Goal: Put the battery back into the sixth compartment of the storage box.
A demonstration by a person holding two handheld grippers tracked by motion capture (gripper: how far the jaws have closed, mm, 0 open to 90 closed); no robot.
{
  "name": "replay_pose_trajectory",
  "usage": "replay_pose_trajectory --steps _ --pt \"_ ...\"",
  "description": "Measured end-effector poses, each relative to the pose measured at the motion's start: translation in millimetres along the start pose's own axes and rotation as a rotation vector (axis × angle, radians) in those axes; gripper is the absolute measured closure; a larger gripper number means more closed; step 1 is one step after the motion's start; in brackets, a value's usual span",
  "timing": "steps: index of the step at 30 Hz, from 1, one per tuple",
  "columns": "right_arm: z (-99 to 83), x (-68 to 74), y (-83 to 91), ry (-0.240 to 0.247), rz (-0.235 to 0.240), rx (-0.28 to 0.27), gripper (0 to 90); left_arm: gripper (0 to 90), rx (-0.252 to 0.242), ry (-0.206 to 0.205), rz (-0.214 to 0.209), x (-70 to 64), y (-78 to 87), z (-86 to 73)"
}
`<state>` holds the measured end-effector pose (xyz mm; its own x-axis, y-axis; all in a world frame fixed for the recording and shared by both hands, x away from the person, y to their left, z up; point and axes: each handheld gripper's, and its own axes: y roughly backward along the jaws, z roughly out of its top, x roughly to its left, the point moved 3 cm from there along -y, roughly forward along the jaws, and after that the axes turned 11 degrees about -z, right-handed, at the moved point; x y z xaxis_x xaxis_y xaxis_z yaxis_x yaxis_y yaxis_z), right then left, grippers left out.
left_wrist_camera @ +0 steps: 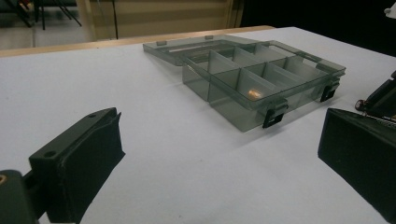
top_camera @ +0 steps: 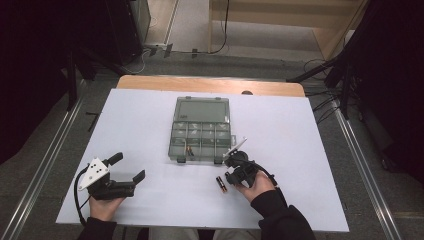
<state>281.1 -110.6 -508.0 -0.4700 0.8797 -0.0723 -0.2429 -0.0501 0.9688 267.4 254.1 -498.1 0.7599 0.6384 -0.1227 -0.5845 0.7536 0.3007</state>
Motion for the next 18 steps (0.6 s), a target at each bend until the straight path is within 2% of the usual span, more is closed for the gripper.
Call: replay_pose_trajectory --steps 9,18 --pt "-0.6 -0.3 2.3 -0.005 0.007 -0.007 77.7 0.0 0.0 -0.002 0.001 0.1 -0.1 -0.1" --pt "1.4 -1.5 10.0 -0.026 0.013 -0.043 77.7 0.0 0.004 -0.004 0.002 0.4 -0.2 -0.2"
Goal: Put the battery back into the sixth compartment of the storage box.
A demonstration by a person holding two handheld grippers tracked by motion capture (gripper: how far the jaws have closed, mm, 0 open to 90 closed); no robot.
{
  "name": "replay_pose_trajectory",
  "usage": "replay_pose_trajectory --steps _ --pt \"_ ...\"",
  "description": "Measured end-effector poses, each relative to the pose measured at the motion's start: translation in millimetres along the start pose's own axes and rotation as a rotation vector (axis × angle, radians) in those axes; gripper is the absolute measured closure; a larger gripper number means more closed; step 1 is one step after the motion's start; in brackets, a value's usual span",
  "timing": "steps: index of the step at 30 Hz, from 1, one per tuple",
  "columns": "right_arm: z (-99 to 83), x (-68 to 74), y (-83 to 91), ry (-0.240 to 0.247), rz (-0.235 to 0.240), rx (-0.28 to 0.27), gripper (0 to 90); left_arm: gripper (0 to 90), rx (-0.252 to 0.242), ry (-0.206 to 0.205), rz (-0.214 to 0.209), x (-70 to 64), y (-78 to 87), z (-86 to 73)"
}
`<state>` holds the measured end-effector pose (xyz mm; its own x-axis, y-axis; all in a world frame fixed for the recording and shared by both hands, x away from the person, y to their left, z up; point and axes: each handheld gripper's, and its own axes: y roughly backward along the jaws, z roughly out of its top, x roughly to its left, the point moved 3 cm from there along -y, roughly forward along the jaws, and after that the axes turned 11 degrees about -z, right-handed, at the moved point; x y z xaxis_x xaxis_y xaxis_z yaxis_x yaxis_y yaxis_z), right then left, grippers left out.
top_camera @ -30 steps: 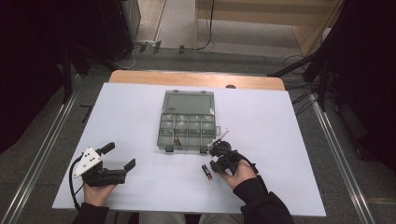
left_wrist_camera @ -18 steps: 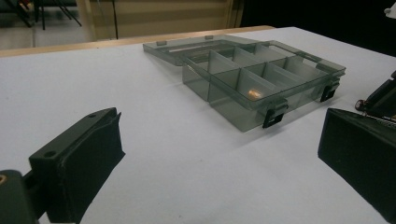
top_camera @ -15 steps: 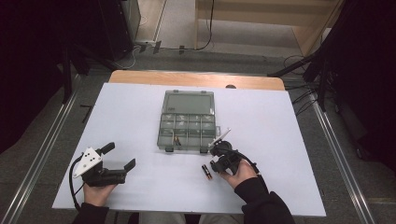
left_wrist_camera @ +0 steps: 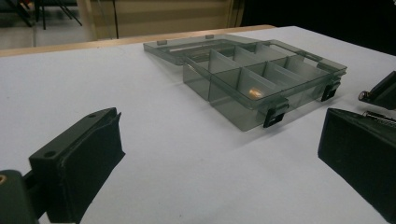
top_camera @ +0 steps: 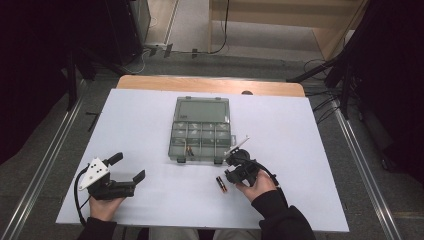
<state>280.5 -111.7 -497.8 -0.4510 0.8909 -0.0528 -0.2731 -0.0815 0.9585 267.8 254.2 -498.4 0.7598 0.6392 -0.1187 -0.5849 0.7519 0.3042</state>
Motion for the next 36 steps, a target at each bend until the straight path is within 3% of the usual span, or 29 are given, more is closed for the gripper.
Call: replay_pose_trajectory --steps 20,28,36 --pt "31.9 15.5 30.2 -0.003 0.06 -0.11 77.7 0.0 -0.002 0.001 -0.001 -0.2 0.0 0.1" --pt "45.9 24.9 32.3 0.002 0.091 -0.142 77.7 0.0 0.002 0.0 -0.001 -0.2 -0.2 0.0" --pt "69.7 32.3 32.2 -0.036 0.118 -0.167 77.7 0.0 0.0 0.001 -0.003 0.1 -0.1 0.0"
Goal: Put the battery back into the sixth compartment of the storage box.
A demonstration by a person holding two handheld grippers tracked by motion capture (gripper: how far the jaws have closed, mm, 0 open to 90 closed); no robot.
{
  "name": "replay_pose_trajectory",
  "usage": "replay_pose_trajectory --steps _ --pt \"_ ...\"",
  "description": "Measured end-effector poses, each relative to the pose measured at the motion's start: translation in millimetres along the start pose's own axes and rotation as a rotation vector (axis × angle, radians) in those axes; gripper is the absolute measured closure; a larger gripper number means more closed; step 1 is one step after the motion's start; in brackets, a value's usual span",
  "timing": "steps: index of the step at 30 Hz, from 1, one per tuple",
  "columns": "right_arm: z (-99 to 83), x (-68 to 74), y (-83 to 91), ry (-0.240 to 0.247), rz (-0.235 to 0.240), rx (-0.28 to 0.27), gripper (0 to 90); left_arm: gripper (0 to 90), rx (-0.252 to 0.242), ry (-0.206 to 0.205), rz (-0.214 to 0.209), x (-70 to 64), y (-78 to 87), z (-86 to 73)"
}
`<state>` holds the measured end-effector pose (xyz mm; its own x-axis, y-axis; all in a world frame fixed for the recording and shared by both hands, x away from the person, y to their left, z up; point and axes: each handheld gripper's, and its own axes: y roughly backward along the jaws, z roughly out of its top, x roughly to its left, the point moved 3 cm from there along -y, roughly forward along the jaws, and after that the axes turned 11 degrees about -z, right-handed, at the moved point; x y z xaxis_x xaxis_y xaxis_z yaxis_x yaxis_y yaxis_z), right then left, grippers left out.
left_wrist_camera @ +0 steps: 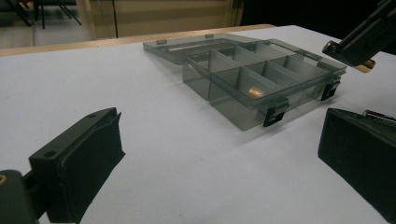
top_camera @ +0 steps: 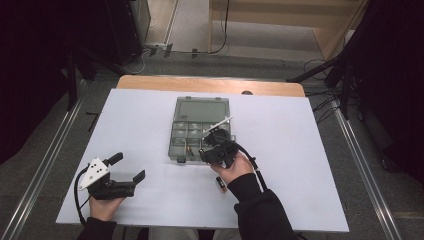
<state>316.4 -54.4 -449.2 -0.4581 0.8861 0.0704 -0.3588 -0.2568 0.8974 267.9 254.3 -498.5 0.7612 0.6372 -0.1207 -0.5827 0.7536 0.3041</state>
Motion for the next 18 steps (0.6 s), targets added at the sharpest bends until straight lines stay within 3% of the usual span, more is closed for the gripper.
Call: replay_pose_trajectory --steps 6,7,9,11,18 --pt "6.0 -3.8 -6.4 -0.057 0.002 -0.021 77.7 0.0 -0.001 0.0 -0.001 -0.2 0.0 0.0" --pt "8.5 -6.6 -8.7 -0.094 0.024 -0.037 77.7 0.0 -0.002 0.001 -0.002 -0.2 0.0 0.1" --pt "9.2 -7.4 -9.3 -0.103 0.036 -0.042 77.7 0.0 -0.001 0.001 -0.001 -0.3 0.1 0.1" --pt "11.3 -8.9 -11.8 -0.151 0.075 -0.06 77.7 0.0 -0.002 0.001 -0.001 -0.2 0.2 0.1" --pt "15.8 -6.1 -18.4 -0.202 0.116 -0.067 77.7 0.0 -0.002 0.0 -0.001 -0.5 0.0 0.2"
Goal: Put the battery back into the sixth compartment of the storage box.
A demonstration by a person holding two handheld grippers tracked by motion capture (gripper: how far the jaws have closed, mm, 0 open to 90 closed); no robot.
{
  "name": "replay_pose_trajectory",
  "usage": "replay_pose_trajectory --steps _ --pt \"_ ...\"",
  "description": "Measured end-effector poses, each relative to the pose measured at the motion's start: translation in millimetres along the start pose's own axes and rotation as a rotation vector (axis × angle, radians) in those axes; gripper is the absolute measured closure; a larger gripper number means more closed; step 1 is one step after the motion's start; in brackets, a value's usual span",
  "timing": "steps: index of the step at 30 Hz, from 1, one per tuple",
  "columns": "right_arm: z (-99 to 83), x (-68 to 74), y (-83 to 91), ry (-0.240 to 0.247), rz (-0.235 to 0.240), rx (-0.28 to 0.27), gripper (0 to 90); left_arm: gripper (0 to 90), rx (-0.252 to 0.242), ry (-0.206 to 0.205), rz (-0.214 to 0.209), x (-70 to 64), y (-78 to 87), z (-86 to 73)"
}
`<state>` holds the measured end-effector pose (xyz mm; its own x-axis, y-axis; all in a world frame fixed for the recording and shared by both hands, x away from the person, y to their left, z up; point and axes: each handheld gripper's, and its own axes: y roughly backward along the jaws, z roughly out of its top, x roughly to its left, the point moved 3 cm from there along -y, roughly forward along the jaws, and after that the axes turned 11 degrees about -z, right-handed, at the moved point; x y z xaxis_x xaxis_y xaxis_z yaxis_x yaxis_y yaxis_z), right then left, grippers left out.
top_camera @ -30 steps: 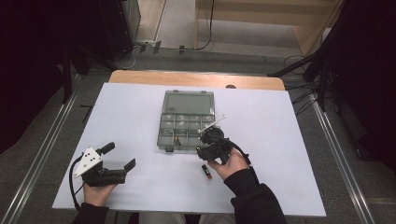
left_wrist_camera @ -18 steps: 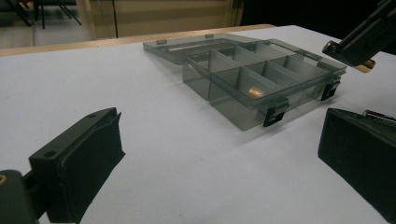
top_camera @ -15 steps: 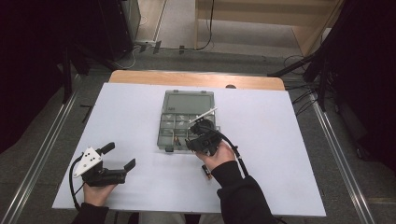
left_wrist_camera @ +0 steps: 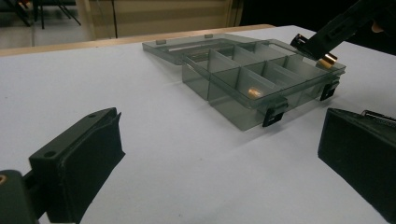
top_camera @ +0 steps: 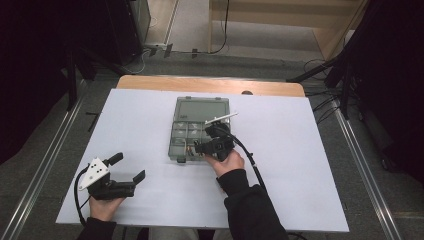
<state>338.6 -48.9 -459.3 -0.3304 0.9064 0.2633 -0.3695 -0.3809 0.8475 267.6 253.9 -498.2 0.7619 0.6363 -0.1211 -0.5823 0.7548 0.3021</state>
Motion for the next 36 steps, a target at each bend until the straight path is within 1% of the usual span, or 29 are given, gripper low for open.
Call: replay_pose_trajectory --steps 1,3,7,11,12,14,18,19,20,21,22,23,24,25,26,27,28,30,31,32,34,36 --pt "0.0 0.0 0.0 0.0 0.0 0.0 77.7 0.0 0.0 0.0 0.0 0.0 0.0 0.0" --pt "0.9 1.0 -2.7 -0.019 0.01 -0.004 77.7 0.0 0.0 0.001 0.0 0.1 0.2 0.0" --pt "1.4 1.3 -9.9 -0.079 0.027 -0.037 77.7 0.0 0.0 0.001 0.001 0.1 0.4 0.1" --pt "2.2 2.4 -15.4 -0.115 0.027 -0.043 77.7 0.0 0.001 0.0 0.0 0.2 0.1 0.0" --pt "2.2 2.4 -15.4 -0.115 0.027 -0.043 77.7 0.0 0.001 0.0 0.0 0.2 0.1 0.0" --pt "3.2 3.6 -15.8 -0.136 0.032 -0.063 77.7 0.0 -0.001 0.0 -0.002 0.0 0.2 0.1" --pt "3.2 5.7 -15.2 -0.142 0.03 -0.078 77.6 0.0 0.0 0.0 -0.002 -0.4 0.3 0.1" --pt "2.8 5.8 -16.6 -0.151 0.032 -0.073 71.5 0.0 0.0 -0.001 -0.003 -0.7 0.1 0.1" --pt "2.8 5.8 -16.6 -0.151 0.032 -0.073 71.5 0.0 0.0 -0.001 -0.003 -0.7 0.1 0.1" --pt "2.9 5.6 -17.4 -0.174 0.037 -0.074 59.3 0.0 0.0 -0.001 -0.003 -0.7 0.1 0.1" --pt "3.5 5.9 -18.2 -0.185 0.054 -0.072 50.3 0.0 0.001 -0.001 -0.002 -0.7 0.1 0.1" --pt "3.5 6.3 -18.0 -0.189 0.066 -0.075 46.9 0.0 0.002 -0.001 -0.002 -0.8 0.2 0.2" --pt "3.3 7.1 -16.7 -0.186 0.064 -0.09 42.1 0.0 0.002 -0.002 -0.001 -0.8 0.2 0.2" --pt "3.4 8.1 -15.2 -0.168 0.066 -0.111 37.9 0.0 0.002 -0.002 -0.001 -0.6 0.1 0.0" --pt "3.2 9.8 -12.4 -0.149 0.082 -0.13 33.3 0.0 0.004 -0.003 -0.001 -0.5 0.1 0.0" --pt "3.0 10.9 -11.0 -0.138 0.089 -0.14 27.5 0.0 0.004 -0.003 -0.001 -0.6 0.1 0.0" --pt "2.7 12.0 -9.1 -0.118 0.101 -0.151 22.5 0.0 0.005 -0.003 0.0 -0.8 0.2 0.0" --pt "1.5 13.8 -5.3 -0.079 0.124 -0.164 11.5 0.0 0.006 -0.007 -0.001 -0.8 0.1 0.0" --pt "0.7 14.5 -3.5 -0.057 0.132 -0.167 7.8 0.0 0.006 -0.007 -0.001 -0.8 0.0 -0.1" --pt "-0.3 15.2 -2.1 -0.032 0.14 -0.161 0.0 0.0 0.006 -0.007 -0.002 -0.9 0.0 0.0" --pt "-3.1 16.1 0.0 0.014 0.141 -0.141 0.0 0.0 0.005 -0.008 -0.001 -0.9 0.0 0.0" --pt "-5.9 15.8 3.4 0.044 0.111 -0.141 0.0 0.0 0.007 -0.008 -0.001 -0.8 0.0 0.0"
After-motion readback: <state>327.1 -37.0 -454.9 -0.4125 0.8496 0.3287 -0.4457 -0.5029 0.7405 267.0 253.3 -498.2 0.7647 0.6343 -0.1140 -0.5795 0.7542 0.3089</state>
